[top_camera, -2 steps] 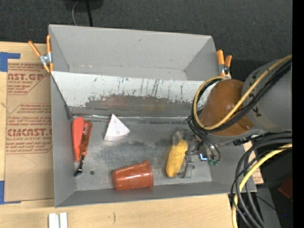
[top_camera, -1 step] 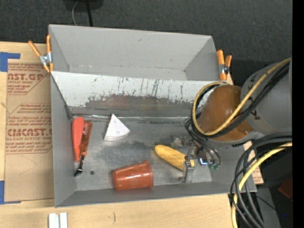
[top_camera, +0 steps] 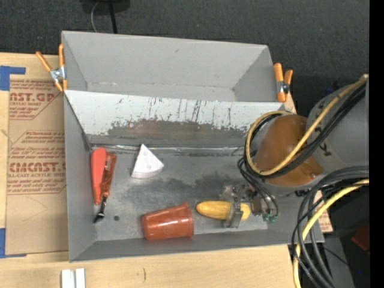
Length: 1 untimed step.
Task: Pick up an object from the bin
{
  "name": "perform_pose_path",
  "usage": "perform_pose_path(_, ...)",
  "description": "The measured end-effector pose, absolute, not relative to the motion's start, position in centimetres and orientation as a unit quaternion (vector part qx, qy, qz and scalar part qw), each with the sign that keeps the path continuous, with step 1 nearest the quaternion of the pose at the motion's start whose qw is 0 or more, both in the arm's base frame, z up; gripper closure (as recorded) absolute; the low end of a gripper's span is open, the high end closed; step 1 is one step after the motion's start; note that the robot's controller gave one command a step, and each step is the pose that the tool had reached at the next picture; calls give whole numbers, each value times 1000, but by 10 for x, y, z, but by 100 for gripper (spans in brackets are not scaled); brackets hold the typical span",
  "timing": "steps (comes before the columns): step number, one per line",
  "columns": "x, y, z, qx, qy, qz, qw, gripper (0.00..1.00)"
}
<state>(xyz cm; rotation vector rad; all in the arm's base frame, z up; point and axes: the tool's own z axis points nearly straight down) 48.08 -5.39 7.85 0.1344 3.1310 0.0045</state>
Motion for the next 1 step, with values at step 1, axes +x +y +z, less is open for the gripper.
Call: perform_pose_path(1, 481, -54, 79, 43, 999, 1, 4, 100)
